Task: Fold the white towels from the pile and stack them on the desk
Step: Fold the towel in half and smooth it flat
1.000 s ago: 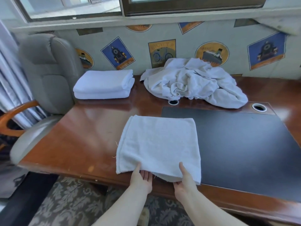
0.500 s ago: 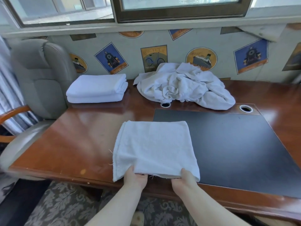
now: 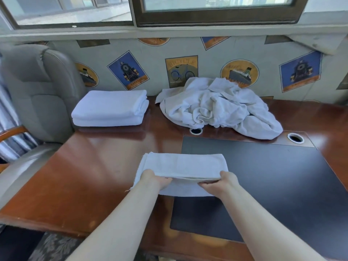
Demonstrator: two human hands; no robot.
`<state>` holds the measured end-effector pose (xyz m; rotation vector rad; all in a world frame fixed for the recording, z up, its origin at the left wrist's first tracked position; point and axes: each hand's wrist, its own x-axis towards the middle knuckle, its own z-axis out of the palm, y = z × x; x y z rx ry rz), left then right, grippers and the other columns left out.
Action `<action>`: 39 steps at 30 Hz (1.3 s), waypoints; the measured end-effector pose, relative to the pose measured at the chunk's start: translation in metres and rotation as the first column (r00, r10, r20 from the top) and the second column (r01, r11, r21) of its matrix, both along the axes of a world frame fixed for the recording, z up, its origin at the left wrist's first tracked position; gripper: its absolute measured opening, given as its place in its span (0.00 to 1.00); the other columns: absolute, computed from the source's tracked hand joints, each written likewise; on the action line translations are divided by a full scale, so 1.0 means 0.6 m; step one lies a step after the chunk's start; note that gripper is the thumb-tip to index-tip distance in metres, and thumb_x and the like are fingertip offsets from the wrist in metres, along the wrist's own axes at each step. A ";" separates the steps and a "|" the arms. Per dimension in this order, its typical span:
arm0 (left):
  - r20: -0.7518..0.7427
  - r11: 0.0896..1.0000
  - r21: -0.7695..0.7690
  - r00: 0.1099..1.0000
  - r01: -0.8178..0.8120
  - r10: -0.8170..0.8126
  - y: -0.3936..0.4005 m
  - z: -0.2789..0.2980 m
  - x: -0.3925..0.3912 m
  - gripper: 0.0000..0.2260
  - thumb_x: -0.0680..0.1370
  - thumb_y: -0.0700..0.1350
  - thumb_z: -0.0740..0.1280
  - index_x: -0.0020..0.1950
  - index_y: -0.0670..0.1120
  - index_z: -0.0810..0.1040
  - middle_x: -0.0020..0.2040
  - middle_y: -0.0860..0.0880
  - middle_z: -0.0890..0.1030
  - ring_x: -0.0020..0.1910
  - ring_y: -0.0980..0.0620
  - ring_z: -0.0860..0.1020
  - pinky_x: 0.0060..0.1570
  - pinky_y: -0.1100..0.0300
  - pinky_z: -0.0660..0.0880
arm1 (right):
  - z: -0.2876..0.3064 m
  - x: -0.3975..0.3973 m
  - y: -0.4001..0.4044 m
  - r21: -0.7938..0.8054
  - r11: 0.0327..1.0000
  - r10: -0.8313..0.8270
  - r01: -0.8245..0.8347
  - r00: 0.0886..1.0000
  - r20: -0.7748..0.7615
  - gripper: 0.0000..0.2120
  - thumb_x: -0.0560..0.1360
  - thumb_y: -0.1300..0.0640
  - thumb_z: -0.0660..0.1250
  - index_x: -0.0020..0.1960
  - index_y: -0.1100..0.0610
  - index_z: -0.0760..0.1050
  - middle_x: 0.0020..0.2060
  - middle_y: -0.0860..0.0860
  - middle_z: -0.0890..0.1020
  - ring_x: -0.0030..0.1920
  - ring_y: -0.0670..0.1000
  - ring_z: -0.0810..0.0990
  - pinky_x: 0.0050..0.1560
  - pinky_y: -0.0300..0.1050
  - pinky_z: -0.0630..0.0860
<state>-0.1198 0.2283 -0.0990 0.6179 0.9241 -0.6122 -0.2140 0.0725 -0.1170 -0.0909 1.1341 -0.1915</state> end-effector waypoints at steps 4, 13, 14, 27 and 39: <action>0.031 0.956 0.226 0.979 0.189 -0.201 -0.034 -0.003 0.081 0.20 0.84 0.46 0.57 0.71 0.34 0.68 0.70 0.41 0.72 0.69 0.42 0.70 0.63 0.55 0.70 | 0.009 0.079 -0.037 -0.043 0.998 0.047 -0.051 0.995 -0.085 0.17 0.81 0.59 0.59 0.68 0.63 0.67 0.65 0.62 0.74 0.62 0.65 0.76 0.63 0.67 0.71; -0.058 0.993 0.078 0.995 0.089 -0.085 -0.054 -0.048 0.207 0.24 0.85 0.49 0.54 0.80 0.46 0.54 0.78 0.43 0.59 0.76 0.40 0.62 0.72 0.43 0.60 | -0.023 0.166 -0.098 -0.075 0.995 0.047 -0.060 0.986 -0.159 0.30 0.81 0.51 0.62 0.78 0.56 0.56 0.77 0.60 0.58 0.75 0.63 0.61 0.72 0.62 0.62; -0.045 0.992 0.091 0.995 0.092 -0.088 -0.053 -0.056 0.213 0.24 0.85 0.49 0.54 0.79 0.45 0.56 0.78 0.44 0.61 0.75 0.42 0.63 0.71 0.44 0.60 | -0.030 0.166 -0.099 -0.089 0.994 0.049 -0.066 0.982 -0.182 0.31 0.81 0.51 0.62 0.79 0.57 0.54 0.77 0.59 0.58 0.75 0.63 0.62 0.71 0.62 0.63; -0.006 0.055 0.990 0.438 0.127 -0.899 0.018 -0.191 0.234 0.17 0.75 0.50 0.71 0.62 0.47 0.75 0.57 0.46 0.75 0.61 0.43 0.71 0.61 0.48 0.71 | -0.138 0.120 -0.157 -0.502 0.113 0.112 -0.858 0.513 -0.851 0.11 0.74 0.42 0.65 0.48 0.49 0.73 0.44 0.44 0.79 0.45 0.50 0.78 0.42 0.48 0.74; -0.017 -0.057 0.989 0.276 -0.138 -0.961 -0.002 -0.200 0.253 0.05 0.81 0.47 0.61 0.48 0.47 0.68 0.45 0.50 0.75 0.52 0.45 0.71 0.49 0.53 0.60 | -0.148 0.120 -0.170 -0.496 0.005 0.052 -0.869 0.495 -0.867 0.13 0.82 0.46 0.55 0.51 0.57 0.64 0.38 0.51 0.74 0.37 0.55 0.74 0.35 0.49 0.67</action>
